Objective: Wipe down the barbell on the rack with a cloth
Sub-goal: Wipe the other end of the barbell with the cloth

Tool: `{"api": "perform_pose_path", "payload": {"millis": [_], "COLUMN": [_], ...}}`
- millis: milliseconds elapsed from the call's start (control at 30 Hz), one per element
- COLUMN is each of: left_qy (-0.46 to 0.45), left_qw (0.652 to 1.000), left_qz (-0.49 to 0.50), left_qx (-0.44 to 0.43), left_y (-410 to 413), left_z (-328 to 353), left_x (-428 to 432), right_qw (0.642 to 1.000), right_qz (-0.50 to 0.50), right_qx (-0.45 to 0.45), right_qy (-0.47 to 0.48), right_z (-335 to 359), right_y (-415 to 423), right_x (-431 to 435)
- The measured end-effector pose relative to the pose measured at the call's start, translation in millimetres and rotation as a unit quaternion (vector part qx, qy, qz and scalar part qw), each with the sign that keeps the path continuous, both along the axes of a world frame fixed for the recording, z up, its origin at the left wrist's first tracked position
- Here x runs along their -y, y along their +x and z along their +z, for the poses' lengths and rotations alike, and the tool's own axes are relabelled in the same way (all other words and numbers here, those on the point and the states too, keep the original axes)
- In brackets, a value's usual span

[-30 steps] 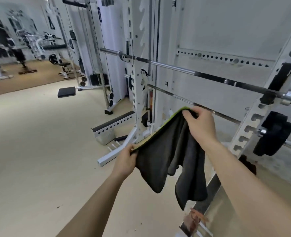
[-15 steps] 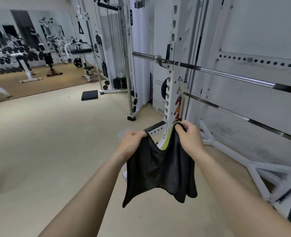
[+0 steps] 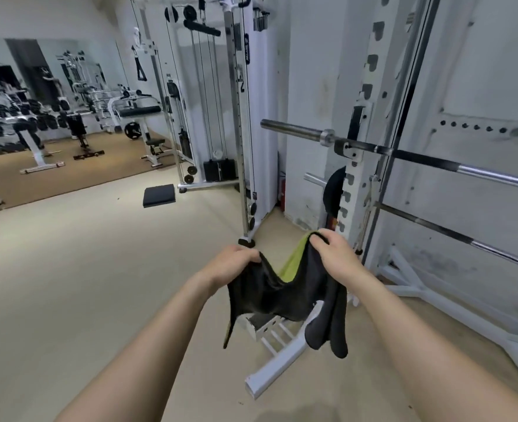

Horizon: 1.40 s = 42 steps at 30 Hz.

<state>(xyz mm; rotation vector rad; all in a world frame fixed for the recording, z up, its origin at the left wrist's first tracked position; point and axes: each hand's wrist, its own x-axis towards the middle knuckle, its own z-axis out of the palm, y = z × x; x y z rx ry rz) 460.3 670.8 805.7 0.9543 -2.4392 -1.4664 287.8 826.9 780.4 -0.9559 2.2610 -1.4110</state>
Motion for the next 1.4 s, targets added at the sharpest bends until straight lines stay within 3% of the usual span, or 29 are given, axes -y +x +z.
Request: {"api": "perform_pose_path", "payload": {"millis": [133,400,600,733,833,1067,1233,1300,1400], "left_qy": [-0.092,-0.207,-0.114,-0.072,-0.068,-0.099,-0.207,-0.279,-0.358], "left_qw": [0.985,0.973,0.976,0.974,0.966,0.953,0.93,0.918,0.889], "left_qz": [-0.125,-0.096,-0.088,-0.096,-0.124,-0.157,-0.174,-0.193,-0.274], "left_qx": [0.073,-0.016,-0.161,-0.193,-0.217,-0.241,-0.249,-0.206,-0.08], "left_y": [-36,-136,-246,-350,-433,-581,-681,-719,-767], "left_z": [-9,3,22,30,47,102,122,114,75], "left_x": [108,320,438,501,531,593,642,654,660], "right_qw": [0.998,0.985,0.952,0.919,0.904,0.784,0.713,0.729,0.821], "right_qz": [-0.044,-0.165,-0.291,-0.355,-0.391,-0.559,-0.532,-0.492,-0.39], "right_qx": [-0.009,-0.024,-0.089,-0.126,-0.1,-0.266,-0.437,-0.428,-0.241], "right_qy": [-0.032,-0.043,0.045,0.119,0.14,0.048,0.135,0.207,0.342], "right_z": [2,22,7,-19,-28,72,149,144,95], "right_y": [-28,-99,-193,-259,-308,-428,-534,-573,-617], "right_x": [97,271,355,395,425,483,515,526,540]}}
